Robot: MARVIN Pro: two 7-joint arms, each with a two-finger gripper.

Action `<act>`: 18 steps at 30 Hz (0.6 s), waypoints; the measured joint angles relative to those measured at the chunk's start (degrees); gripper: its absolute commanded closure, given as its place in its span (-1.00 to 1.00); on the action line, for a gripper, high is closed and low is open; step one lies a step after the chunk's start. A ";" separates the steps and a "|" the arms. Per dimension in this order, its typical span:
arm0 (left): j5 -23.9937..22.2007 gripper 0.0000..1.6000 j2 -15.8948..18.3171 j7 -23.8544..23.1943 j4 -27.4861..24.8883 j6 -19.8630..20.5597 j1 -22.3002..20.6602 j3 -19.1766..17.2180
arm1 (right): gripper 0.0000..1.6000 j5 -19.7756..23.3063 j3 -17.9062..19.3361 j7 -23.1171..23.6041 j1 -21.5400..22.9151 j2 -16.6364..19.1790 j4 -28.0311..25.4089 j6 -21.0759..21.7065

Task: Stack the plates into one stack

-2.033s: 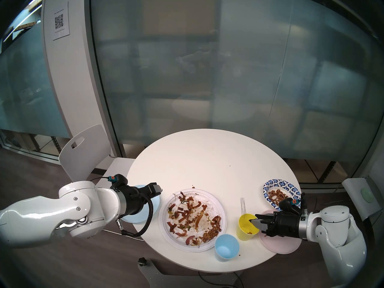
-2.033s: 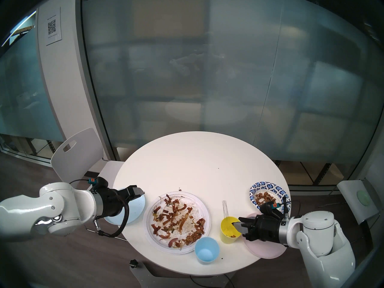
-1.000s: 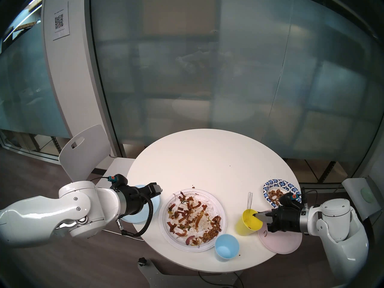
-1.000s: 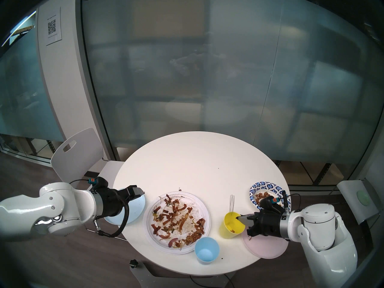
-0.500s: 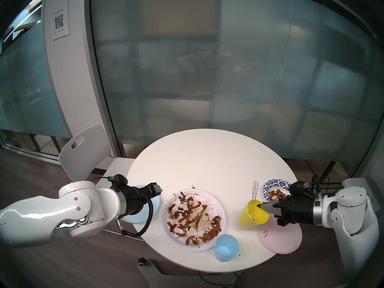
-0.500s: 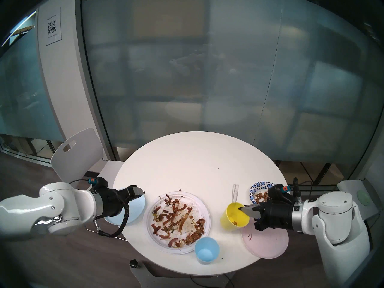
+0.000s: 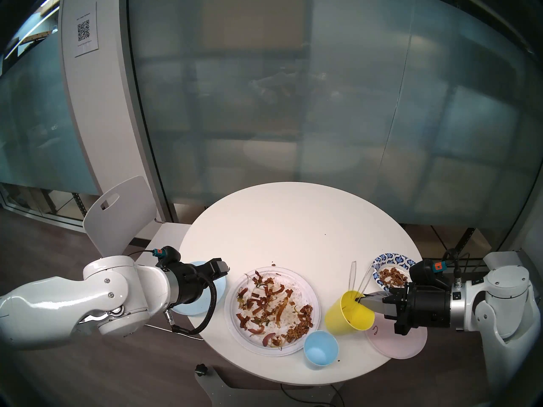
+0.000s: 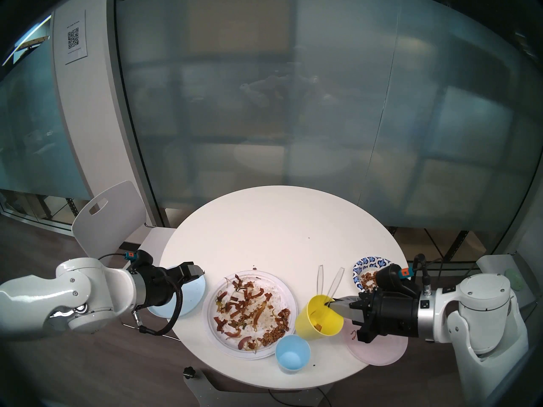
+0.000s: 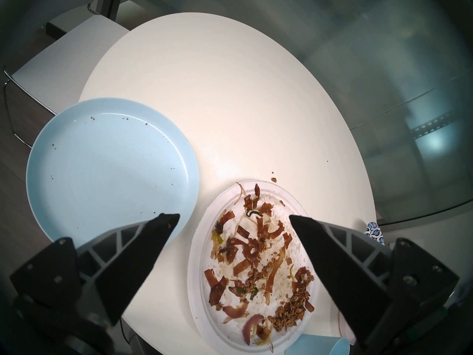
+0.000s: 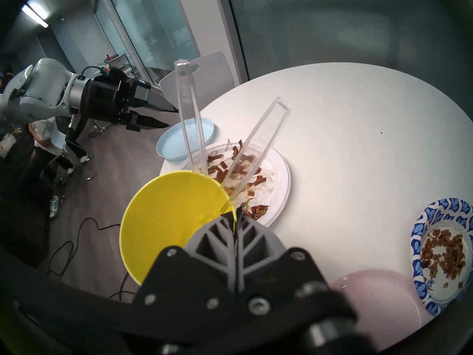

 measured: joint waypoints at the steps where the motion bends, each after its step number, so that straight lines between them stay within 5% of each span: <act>1: 0.00 -1.00 0.01 0.00 0.00 -0.01 -0.02 0.02 | 1.00 0.06 0.00 0.35 -0.19 0.08 -0.05 -0.06; 18: -0.07 -1.00 0.14 -0.06 0.00 -0.10 -0.27 0.32 | 1.00 -1.27 -5.21 1.77 0.16 3.36 -0.26 0.38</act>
